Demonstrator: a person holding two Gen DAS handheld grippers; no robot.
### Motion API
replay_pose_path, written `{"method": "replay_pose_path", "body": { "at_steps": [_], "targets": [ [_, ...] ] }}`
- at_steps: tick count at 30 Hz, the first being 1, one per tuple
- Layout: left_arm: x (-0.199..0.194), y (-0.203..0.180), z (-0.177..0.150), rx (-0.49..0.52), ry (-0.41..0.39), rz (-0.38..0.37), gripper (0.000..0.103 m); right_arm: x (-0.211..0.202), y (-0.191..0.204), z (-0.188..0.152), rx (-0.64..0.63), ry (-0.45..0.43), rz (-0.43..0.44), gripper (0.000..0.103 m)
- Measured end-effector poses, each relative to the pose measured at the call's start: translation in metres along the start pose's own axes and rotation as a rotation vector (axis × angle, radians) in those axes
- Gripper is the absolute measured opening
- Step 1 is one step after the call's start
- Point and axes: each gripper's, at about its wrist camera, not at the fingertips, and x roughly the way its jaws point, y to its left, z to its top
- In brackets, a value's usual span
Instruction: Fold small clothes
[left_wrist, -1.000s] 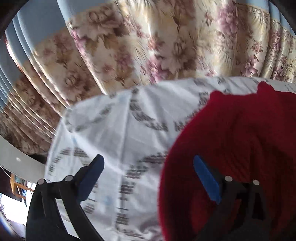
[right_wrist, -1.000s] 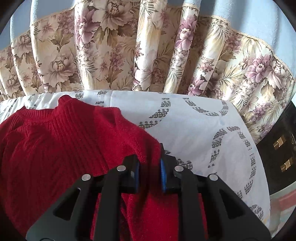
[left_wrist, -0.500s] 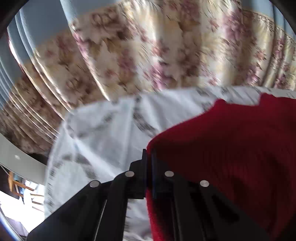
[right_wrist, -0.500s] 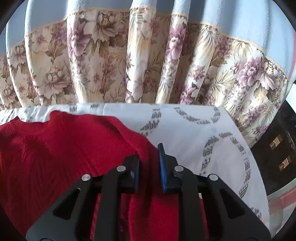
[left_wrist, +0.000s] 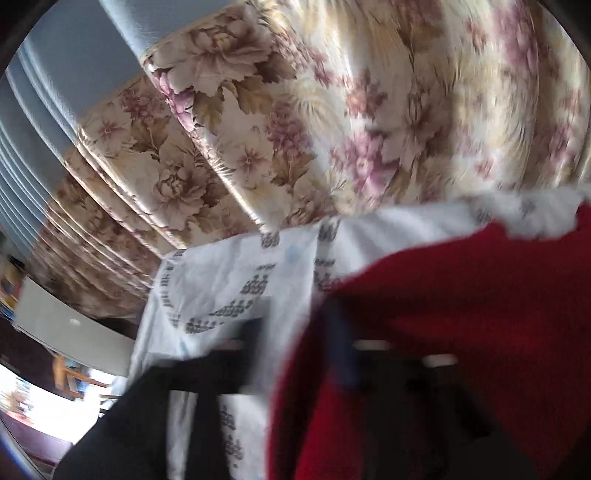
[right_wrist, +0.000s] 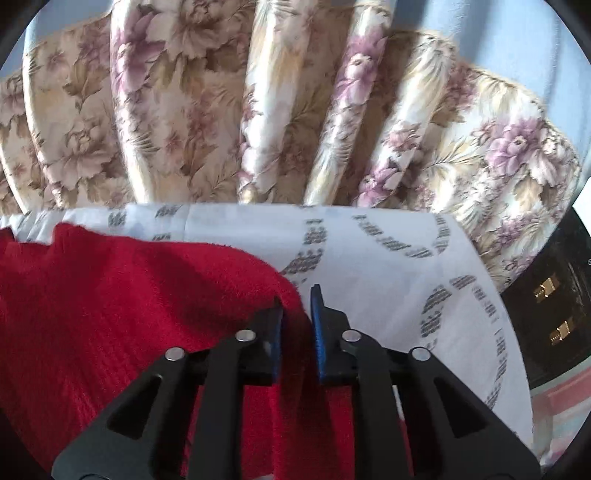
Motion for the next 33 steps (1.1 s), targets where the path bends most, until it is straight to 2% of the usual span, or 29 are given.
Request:
{"method": "replay_pose_path", "body": {
  "at_steps": [2,3,7,10,14,16,18,19,22,28,29,31,32,33],
  "targets": [
    [-0.017,0.006,-0.008,0.017,-0.06,0.02,0.074,-0.021,-0.004,-0.005,0.005,-0.045,0.011,0.052],
    [-0.024,0.011,-0.011,0.023,-0.063,0.012,0.074,-0.03,-0.007,-0.007,0.011,-0.065,0.018,0.056],
    [-0.076,0.045,-0.043,-0.037,-0.093,-0.025,0.077,-0.088,-0.023,-0.03,0.013,-0.146,0.074,0.058],
    [-0.136,0.067,-0.1,-0.15,-0.118,-0.135,0.086,-0.137,-0.028,-0.065,-0.004,-0.193,0.125,0.061],
    [-0.198,0.053,-0.182,-0.216,-0.13,-0.238,0.086,-0.193,-0.026,-0.123,-0.004,-0.227,0.195,0.066],
    [-0.225,0.035,-0.225,-0.238,-0.137,-0.258,0.086,-0.211,-0.021,-0.145,-0.003,-0.226,0.223,0.068],
    [-0.239,0.024,-0.255,-0.243,-0.131,-0.254,0.086,-0.23,-0.013,-0.17,-0.017,-0.226,0.241,0.068],
    [-0.244,0.016,-0.272,-0.243,-0.124,-0.228,0.086,-0.235,-0.011,-0.177,-0.017,-0.227,0.244,0.07],
    [-0.246,0.006,-0.296,-0.24,-0.104,-0.188,0.086,-0.252,-0.005,-0.203,-0.018,-0.22,0.265,0.072],
    [-0.242,-0.003,-0.314,-0.259,-0.1,-0.252,0.086,-0.258,-0.002,-0.232,-0.012,-0.183,0.286,0.074],
    [-0.242,-0.006,-0.315,-0.246,-0.102,-0.246,0.084,-0.258,-0.004,-0.235,-0.001,-0.176,0.286,0.074],
    [-0.237,-0.01,-0.316,-0.23,-0.094,-0.263,0.053,-0.258,-0.008,-0.24,0.016,-0.167,0.29,0.074],
    [-0.231,-0.01,-0.316,-0.235,-0.07,-0.283,0.034,-0.257,-0.012,-0.243,0.03,-0.159,0.298,0.074],
    [-0.227,-0.009,-0.317,-0.242,-0.059,-0.3,0.021,-0.257,-0.013,-0.245,0.033,-0.156,0.295,0.074]
  ]
}}
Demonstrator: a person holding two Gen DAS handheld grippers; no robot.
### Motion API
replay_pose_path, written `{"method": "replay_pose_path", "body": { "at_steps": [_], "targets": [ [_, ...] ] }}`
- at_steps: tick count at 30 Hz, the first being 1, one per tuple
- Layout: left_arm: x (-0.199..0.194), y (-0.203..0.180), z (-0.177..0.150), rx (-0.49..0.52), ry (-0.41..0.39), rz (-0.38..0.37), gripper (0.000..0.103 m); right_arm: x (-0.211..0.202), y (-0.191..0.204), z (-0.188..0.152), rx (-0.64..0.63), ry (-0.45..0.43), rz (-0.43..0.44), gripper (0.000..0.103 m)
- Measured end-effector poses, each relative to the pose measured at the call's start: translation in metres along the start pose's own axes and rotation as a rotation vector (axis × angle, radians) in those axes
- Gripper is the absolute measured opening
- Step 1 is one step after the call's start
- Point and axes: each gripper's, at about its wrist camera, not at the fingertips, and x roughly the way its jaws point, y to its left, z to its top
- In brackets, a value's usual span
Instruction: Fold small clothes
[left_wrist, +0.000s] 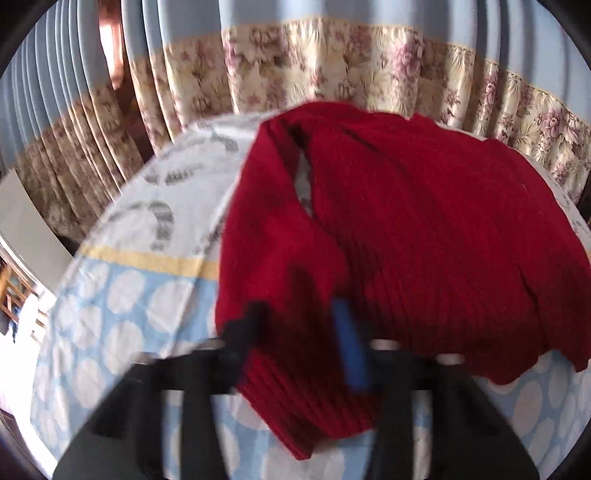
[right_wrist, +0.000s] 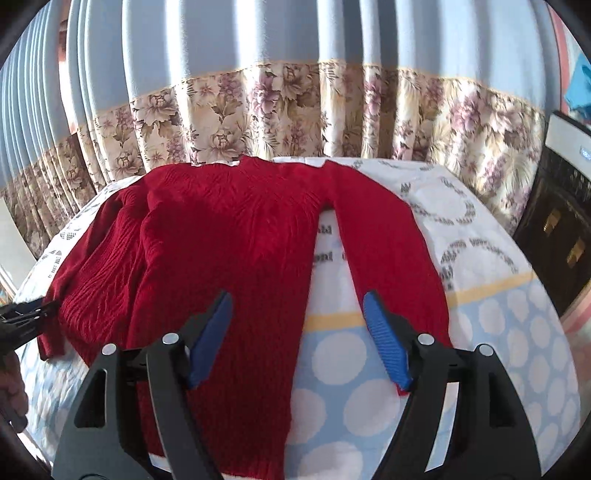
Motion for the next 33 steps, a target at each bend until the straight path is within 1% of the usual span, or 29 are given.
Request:
{"method": "replay_pose_path", "body": {
  "at_steps": [1,4,6,7,8,9,10,11,12,13,14,15,16,17,18,20,22,25,27,29,33],
  "targets": [
    [0.002,0.002,0.0,0.001,0.003,0.006,0.015,-0.001,-0.001,-0.003,0.0,0.002,-0.003,0.074],
    [0.0,0.014,-0.003,-0.008,-0.004,0.048,0.014,-0.003,-0.007,-0.009,0.01,0.011,-0.011,0.074],
    [-0.006,0.031,0.001,-0.025,-0.042,0.156,0.014,-0.005,-0.011,-0.012,0.01,0.007,-0.046,0.074],
    [-0.008,0.045,0.003,-0.04,-0.054,0.228,0.014,-0.007,-0.013,-0.013,0.013,0.002,-0.068,0.074],
    [-0.008,0.056,0.005,-0.059,-0.055,0.276,0.014,-0.008,-0.016,-0.015,0.018,0.001,-0.093,0.074],
    [-0.006,0.071,0.007,-0.085,-0.05,0.334,0.014,-0.01,-0.02,-0.016,0.023,-0.004,-0.125,0.074],
    [-0.003,0.08,0.008,-0.098,-0.036,0.371,0.014,-0.01,-0.021,-0.016,0.025,-0.007,-0.137,0.074],
    [0.002,0.091,0.008,-0.108,0.001,0.41,0.016,-0.011,-0.024,-0.017,0.029,-0.003,-0.135,0.076],
    [0.005,0.098,0.008,-0.121,0.029,0.415,0.025,-0.01,-0.025,-0.018,0.038,0.007,-0.116,0.077],
    [0.003,0.102,0.007,-0.141,0.036,0.406,0.036,-0.011,-0.026,-0.019,0.044,0.013,-0.103,0.079],
    [-0.003,0.102,0.005,-0.161,0.019,0.393,0.071,-0.011,-0.027,-0.02,0.044,0.017,-0.09,0.079],
    [-0.012,0.099,0.003,-0.166,-0.016,0.362,0.089,-0.01,-0.026,-0.021,0.042,0.022,-0.077,0.079],
    [-0.021,0.094,0.0,-0.164,-0.051,0.322,0.089,-0.01,-0.023,-0.023,0.035,0.03,-0.07,0.08],
    [-0.029,0.086,-0.003,-0.152,-0.068,0.283,0.089,-0.009,-0.022,-0.024,0.031,0.033,-0.066,0.08],
    [-0.033,0.077,-0.005,-0.138,-0.072,0.247,0.089,-0.009,-0.02,-0.025,0.029,0.038,-0.051,0.08],
    [-0.035,0.059,-0.009,-0.128,-0.062,0.121,0.089,-0.008,-0.016,-0.028,0.035,0.052,-0.01,0.08],
    [-0.029,0.039,-0.012,-0.1,-0.042,0.047,0.089,-0.007,-0.012,-0.029,0.03,0.061,0.017,0.08],
    [-0.019,0.011,-0.014,-0.039,-0.026,0.012,0.089,-0.006,-0.006,-0.033,0.027,0.085,0.058,0.08],
    [-0.012,-0.001,-0.012,-0.028,-0.012,-0.005,0.089,-0.005,-0.004,-0.036,0.02,0.108,0.064,0.08],
    [0.005,-0.009,-0.006,-0.013,0.019,-0.001,0.089,-0.004,-0.001,-0.039,0.002,0.131,0.067,0.08],
    [0.017,-0.027,-0.002,0.028,0.025,-0.009,0.087,0.0,0.001,-0.045,0.004,0.162,0.1,0.08]
  ]
}}
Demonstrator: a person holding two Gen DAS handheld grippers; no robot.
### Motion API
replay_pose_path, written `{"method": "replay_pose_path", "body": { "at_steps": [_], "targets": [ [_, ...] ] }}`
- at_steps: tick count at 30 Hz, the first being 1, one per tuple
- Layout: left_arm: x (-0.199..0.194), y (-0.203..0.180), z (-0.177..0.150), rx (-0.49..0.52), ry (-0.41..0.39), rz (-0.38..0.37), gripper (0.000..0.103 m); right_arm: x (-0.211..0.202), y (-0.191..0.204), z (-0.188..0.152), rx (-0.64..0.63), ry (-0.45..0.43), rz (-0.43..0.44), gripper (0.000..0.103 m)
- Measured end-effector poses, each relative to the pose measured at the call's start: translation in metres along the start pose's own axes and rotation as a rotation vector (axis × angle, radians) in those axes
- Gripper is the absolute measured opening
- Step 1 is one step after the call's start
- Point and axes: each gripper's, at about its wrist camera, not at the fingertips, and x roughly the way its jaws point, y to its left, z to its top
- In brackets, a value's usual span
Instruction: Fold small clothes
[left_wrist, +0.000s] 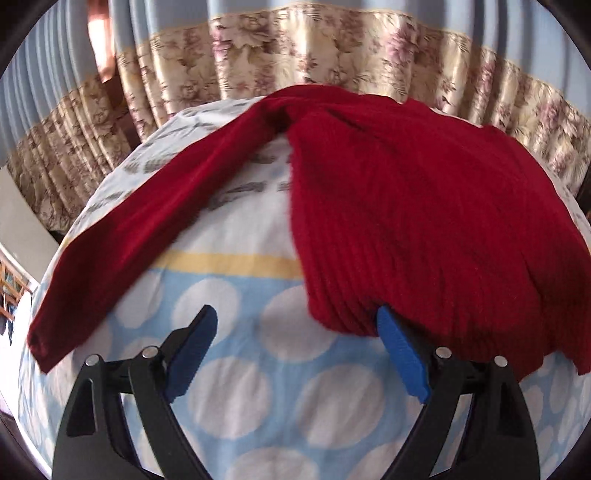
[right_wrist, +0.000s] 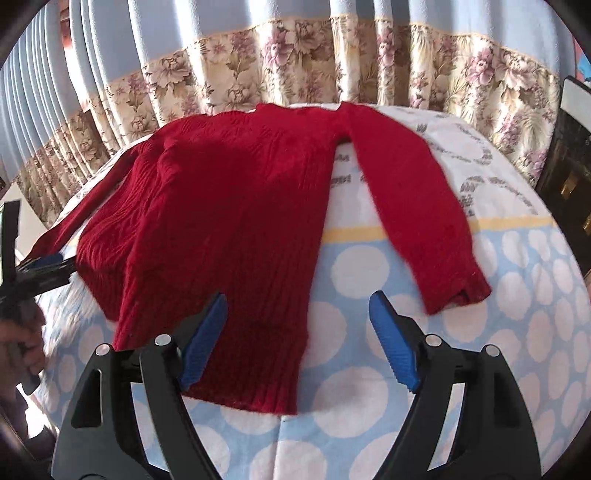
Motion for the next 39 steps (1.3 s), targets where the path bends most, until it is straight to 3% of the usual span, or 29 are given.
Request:
{"method": "replay_pose_path", "body": {
  "at_steps": [7,11,13,15,20,28,39],
  "targets": [
    [-0.002,-0.041,0.013,0.069,-0.017,-0.1,0.084,0.006,0.0,0.0,0.007,0.007,0.029,0.081],
    [0.002,-0.041,0.022,0.002,-0.026,-0.181,0.079,0.009,-0.002,0.001,0.012,0.012,0.043,0.082],
    [0.006,-0.04,0.027,-0.043,-0.013,-0.245,0.063,0.01,-0.002,0.002,0.013,0.012,0.046,0.082],
    [0.01,-0.044,0.03,-0.047,0.007,-0.268,0.037,0.011,-0.002,0.002,0.015,0.014,0.048,0.082],
    [0.013,-0.043,0.033,-0.076,0.003,-0.274,0.019,0.011,-0.004,0.002,0.022,0.014,0.052,0.082],
    [-0.012,-0.023,0.028,-0.069,-0.022,-0.238,0.016,0.006,-0.002,0.004,0.014,0.01,0.053,0.082],
    [-0.074,0.054,0.015,-0.027,-0.029,-0.132,0.016,0.006,0.01,-0.011,-0.037,0.075,0.067,0.081]
  ]
}}
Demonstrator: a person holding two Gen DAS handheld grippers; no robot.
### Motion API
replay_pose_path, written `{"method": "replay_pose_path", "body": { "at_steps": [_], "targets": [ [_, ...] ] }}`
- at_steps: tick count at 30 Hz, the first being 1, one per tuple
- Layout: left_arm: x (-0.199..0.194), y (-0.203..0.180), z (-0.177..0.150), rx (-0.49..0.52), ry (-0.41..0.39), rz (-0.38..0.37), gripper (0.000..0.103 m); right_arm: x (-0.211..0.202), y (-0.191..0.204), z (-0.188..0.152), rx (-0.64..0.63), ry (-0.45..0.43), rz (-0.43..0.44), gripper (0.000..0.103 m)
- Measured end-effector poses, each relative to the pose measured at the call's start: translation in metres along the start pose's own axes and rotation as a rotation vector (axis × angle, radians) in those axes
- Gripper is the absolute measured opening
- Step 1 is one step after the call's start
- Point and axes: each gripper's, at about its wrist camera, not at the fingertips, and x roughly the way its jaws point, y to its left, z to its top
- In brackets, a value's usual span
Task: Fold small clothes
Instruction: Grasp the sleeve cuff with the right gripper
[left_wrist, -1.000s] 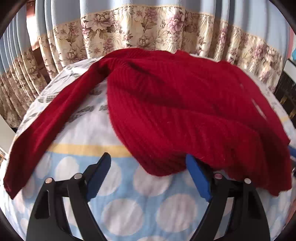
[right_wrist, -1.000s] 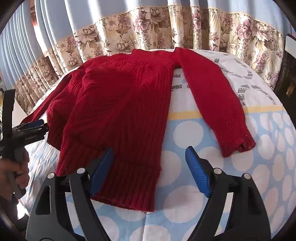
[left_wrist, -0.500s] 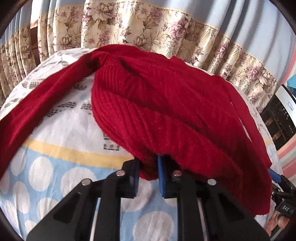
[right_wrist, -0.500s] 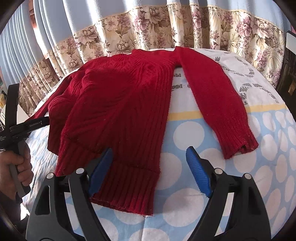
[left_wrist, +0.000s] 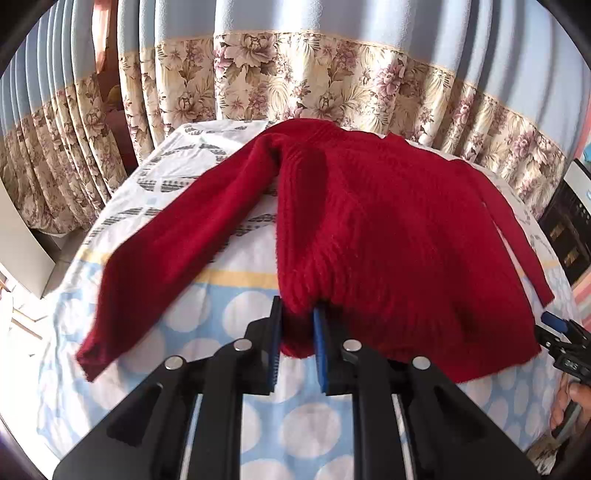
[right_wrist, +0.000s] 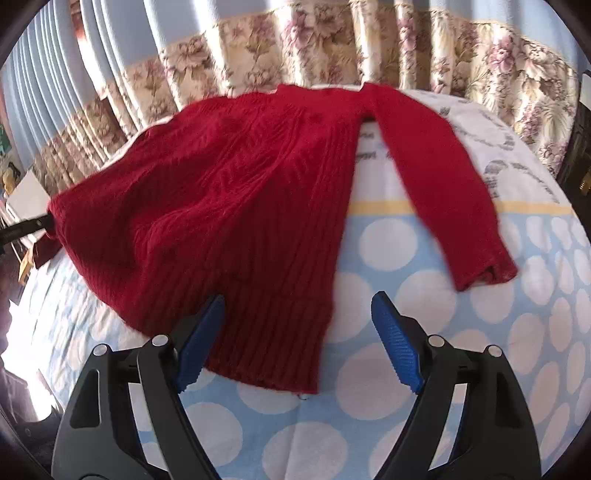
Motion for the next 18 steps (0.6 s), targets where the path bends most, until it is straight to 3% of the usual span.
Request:
{"method": "replay_pose_path", "body": {
  "at_steps": [1,2,4,5,13,14,15,18],
  "targets": [
    [-0.003,0.002,-0.001,0.006,0.001,0.003,0.016,0.005,0.003,-0.001,-0.008,0.015,-0.005,0.073],
    [-0.006,0.003,-0.001,0.008,0.003,0.001,0.016,0.008,0.004,-0.002,-0.011,0.025,-0.003,0.058],
    [-0.011,0.003,0.001,0.012,0.003,-0.018,0.015,0.012,0.011,-0.002,-0.029,0.034,0.015,0.042],
    [-0.013,0.002,0.004,0.009,-0.003,-0.026,0.015,0.013,0.016,-0.002,-0.045,0.033,0.018,0.021],
    [-0.063,-0.025,0.039,0.086,-0.089,-0.081,0.015,-0.055,0.001,0.021,0.004,-0.154,0.026,0.017],
    [-0.074,-0.027,0.043,0.095,-0.108,-0.085,0.004,-0.068,-0.002,0.025,0.008,-0.187,0.013,0.017],
    [-0.085,-0.026,0.047,0.094,-0.131,-0.088,0.004,-0.077,-0.005,0.027,0.017,-0.211,0.005,0.017],
    [-0.101,-0.019,0.056,0.09,-0.183,-0.051,0.004,-0.083,-0.012,0.033,0.02,-0.208,-0.001,0.017]
  ]
}}
